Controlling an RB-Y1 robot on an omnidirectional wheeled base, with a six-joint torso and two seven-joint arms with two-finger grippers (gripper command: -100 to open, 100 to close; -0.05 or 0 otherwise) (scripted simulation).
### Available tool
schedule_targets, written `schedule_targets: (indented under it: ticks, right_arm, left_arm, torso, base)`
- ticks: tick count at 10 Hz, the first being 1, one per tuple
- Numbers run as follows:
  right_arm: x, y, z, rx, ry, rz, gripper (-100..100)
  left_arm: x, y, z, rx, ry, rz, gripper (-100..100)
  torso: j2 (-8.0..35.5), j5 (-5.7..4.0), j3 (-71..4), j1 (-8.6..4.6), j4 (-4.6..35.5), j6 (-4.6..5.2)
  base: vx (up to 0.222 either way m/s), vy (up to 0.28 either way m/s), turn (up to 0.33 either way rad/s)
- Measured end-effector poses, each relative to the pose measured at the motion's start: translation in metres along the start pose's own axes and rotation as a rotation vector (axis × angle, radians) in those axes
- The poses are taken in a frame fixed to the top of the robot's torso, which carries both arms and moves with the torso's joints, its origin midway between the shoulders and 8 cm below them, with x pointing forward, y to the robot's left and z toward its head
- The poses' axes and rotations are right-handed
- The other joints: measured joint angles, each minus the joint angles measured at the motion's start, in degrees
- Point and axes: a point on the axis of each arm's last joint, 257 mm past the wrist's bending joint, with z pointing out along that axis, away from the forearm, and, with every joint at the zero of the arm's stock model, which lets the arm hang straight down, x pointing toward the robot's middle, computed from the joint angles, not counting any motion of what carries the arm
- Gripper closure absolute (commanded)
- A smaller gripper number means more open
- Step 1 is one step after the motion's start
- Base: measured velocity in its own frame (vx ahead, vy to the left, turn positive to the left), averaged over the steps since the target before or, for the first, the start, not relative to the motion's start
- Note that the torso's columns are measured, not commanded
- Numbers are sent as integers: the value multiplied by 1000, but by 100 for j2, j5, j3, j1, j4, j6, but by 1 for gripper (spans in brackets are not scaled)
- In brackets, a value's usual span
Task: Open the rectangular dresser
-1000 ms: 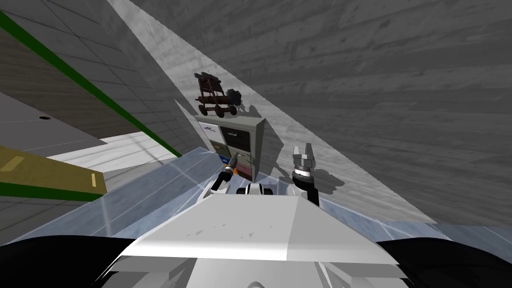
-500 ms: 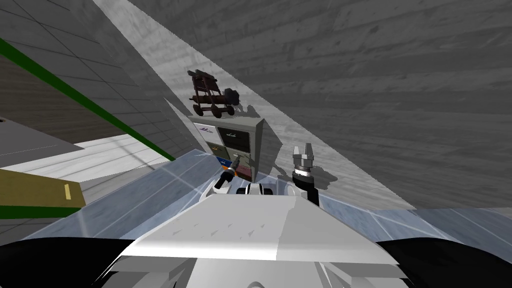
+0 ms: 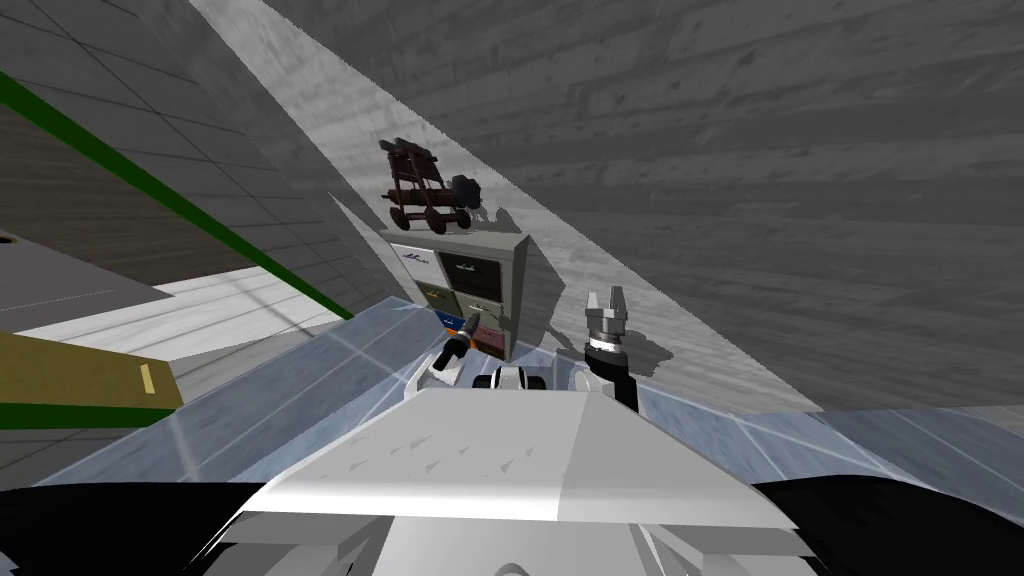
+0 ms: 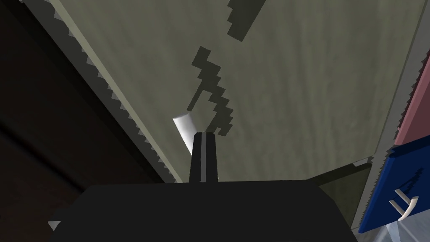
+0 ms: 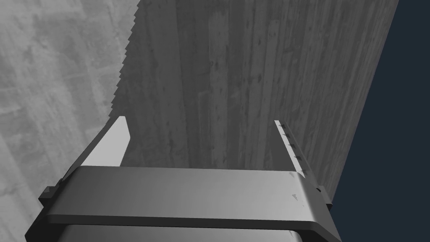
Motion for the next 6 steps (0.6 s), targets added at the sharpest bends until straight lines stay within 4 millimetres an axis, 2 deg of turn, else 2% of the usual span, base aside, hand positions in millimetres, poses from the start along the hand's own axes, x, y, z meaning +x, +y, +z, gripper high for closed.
schedule_targets:
  ticks: [1,2,3,5,6]
  right_arm:
    - [0,0,0,0,0,0,0]
    - [0,0,0,0,0,0,0]
    - [0,0,0,0,0,0,0]
    - [0,0,0,0,0,0,0]
    - [0,0,0,0,0,0,0]
  left_arm:
    - [0,0,7,1,3,4,100]
    - [1,9,12,-15,6,7,100]
    - [-2,6,20,-1,-1,7,100]
    - [-3,4,36,10,-1,12,100]
    - [-3,15,37,-9,3,14,100]
  torso:
    - [-31,-4,-18,-11,-8,-1]
    - [-62,-4,-38,-9,-18,-1]
    - [-37,-2,-27,0,-13,-1]
    - [-42,-1,-25,0,-11,-1]
    - [-54,-2,-34,-2,-16,-2]
  base:
    - [-26,-4,0]
    - [-112,12,13]
    - [-127,13,3]
    - [-39,11,-3]
    - [-104,43,15]
